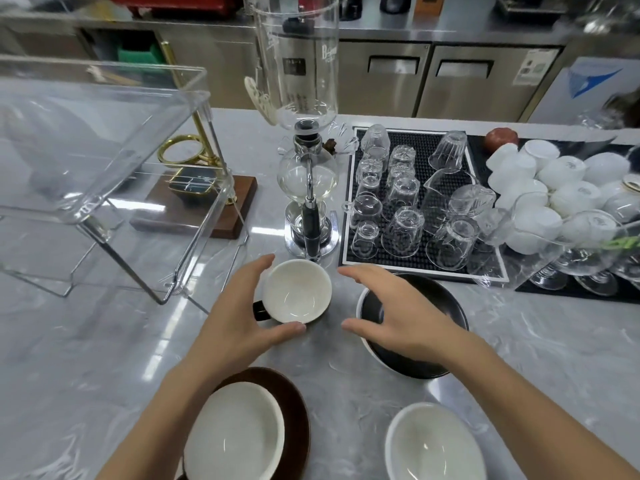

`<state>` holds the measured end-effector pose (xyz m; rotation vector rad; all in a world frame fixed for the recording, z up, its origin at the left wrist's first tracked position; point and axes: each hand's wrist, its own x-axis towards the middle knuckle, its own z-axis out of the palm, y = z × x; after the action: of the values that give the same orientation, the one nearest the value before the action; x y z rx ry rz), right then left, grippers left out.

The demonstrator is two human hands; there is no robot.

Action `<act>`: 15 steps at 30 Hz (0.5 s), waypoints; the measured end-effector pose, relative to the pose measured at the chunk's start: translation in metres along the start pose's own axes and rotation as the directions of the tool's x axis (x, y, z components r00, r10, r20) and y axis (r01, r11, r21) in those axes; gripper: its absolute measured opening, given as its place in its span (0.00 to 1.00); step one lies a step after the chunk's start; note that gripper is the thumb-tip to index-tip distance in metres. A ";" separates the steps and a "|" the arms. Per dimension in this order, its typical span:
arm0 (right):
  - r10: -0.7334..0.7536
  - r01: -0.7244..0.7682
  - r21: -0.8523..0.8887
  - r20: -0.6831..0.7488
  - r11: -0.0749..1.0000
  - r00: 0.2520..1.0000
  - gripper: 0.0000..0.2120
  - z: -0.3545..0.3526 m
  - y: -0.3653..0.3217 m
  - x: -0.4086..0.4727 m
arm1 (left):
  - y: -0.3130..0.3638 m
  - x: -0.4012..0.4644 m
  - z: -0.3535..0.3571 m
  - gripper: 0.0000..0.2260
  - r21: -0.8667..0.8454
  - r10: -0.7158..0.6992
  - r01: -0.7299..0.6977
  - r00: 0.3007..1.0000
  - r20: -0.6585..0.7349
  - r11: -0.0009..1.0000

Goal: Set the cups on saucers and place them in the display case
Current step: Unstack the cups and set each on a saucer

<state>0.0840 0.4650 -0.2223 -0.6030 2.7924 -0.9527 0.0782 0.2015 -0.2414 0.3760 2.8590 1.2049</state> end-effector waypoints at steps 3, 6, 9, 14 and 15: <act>-0.008 0.009 -0.014 0.062 1.000 0.998 0.39 0.004 -0.002 0.019 | -0.009 0.009 -0.002 0.50 0.027 -0.003 0.001 0.997 0.076 1.000; -0.032 0.032 -0.002 0.124 0.999 0.992 0.44 0.005 -0.008 0.033 | -0.013 0.015 -0.002 0.49 0.047 0.011 -0.018 0.990 0.140 0.999; -0.029 0.028 0.013 0.162 1.000 0.986 0.47 0.008 -0.013 0.045 | -0.013 0.019 -0.002 0.50 0.023 0.004 -0.008 0.987 0.163 1.000; -0.013 0.012 0.008 0.193 1.000 0.981 0.53 0.013 -0.016 0.055 | -0.016 0.022 -0.001 0.49 0.010 -0.005 0.003 0.984 0.177 1.000; -0.013 0.012 0.006 0.187 1.000 0.982 0.52 0.011 -0.017 0.056 | -0.015 0.023 -0.001 0.47 0.016 -0.002 -0.001 0.986 0.164 1.000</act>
<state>0.0416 0.4238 -0.2208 -0.6728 2.6231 -0.8568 0.0529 0.1954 -0.2497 0.4524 2.7293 1.0964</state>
